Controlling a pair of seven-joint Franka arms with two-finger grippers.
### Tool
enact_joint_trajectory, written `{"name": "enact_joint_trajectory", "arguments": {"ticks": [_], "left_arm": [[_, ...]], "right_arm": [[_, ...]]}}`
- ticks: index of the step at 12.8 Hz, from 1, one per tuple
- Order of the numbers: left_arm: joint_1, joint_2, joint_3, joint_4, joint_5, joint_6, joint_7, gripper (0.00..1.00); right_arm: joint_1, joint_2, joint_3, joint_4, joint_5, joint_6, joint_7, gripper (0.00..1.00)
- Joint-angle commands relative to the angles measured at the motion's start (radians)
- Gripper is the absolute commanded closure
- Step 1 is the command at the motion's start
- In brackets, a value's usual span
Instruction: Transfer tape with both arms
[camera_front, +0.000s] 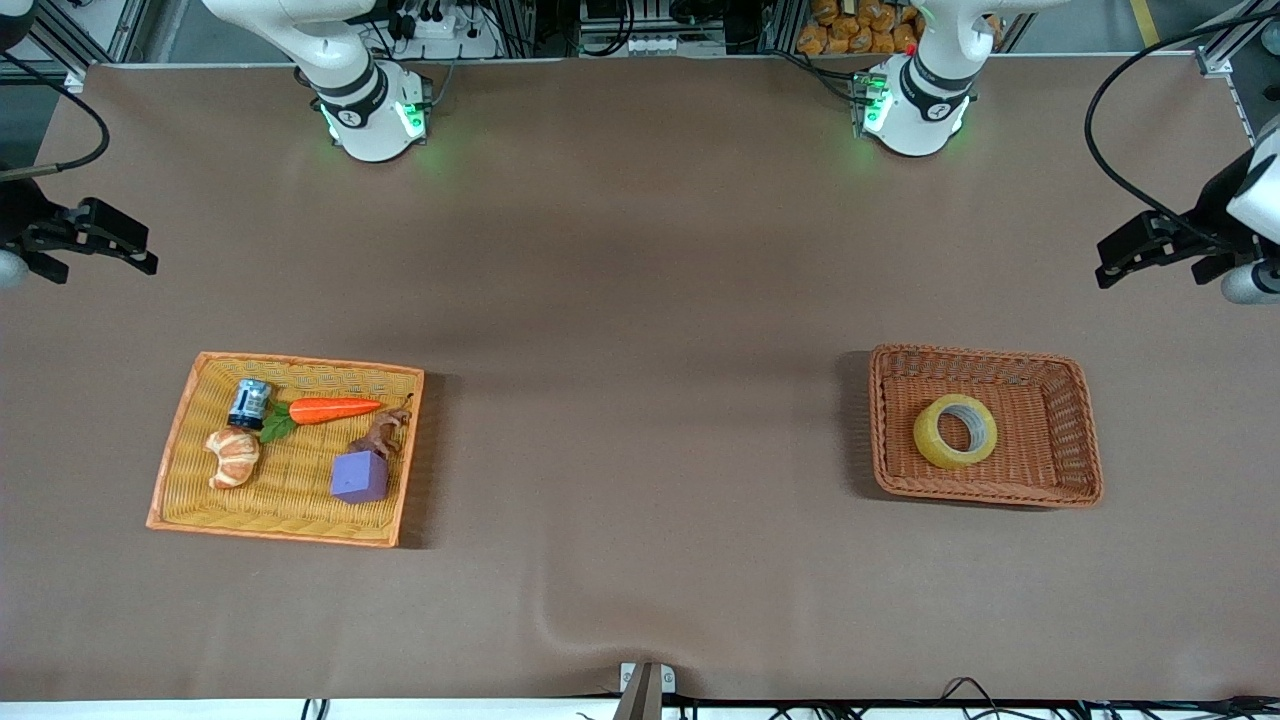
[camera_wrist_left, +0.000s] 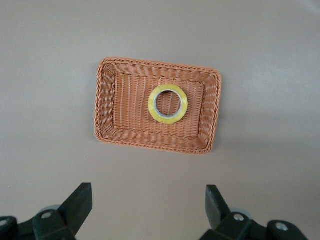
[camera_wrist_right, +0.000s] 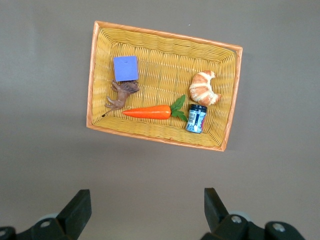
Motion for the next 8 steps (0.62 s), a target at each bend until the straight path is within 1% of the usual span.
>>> {"name": "enact_joint_trajectory", "arguments": {"ticks": [1, 2, 3, 5, 8], "left_arm": [[-0.038, -0.066, 0.034, -0.082, -0.021, 0.001, 0.061, 0.00], [-0.061, -0.071, 0.062, -0.090, -0.021, 0.001, 0.068, 0.00], [-0.063, -0.074, 0.068, -0.090, -0.021, -0.001, 0.071, 0.00], [-0.055, -0.084, 0.068, -0.098, -0.023, -0.002, 0.072, 0.00], [-0.060, -0.068, 0.065, -0.083, -0.009, -0.002, 0.086, 0.00]], "right_arm": [[-0.018, -0.013, 0.002, 0.005, 0.024, -0.004, -0.026, 0.00], [-0.022, -0.013, 0.002, 0.005, 0.024, -0.009, -0.027, 0.00], [-0.036, -0.013, 0.002, 0.005, 0.024, -0.009, -0.030, 0.00], [-0.036, -0.016, 0.002, 0.005, 0.026, -0.017, -0.047, 0.00], [-0.032, -0.025, 0.003, 0.002, 0.031, -0.046, -0.050, 0.00]]}}
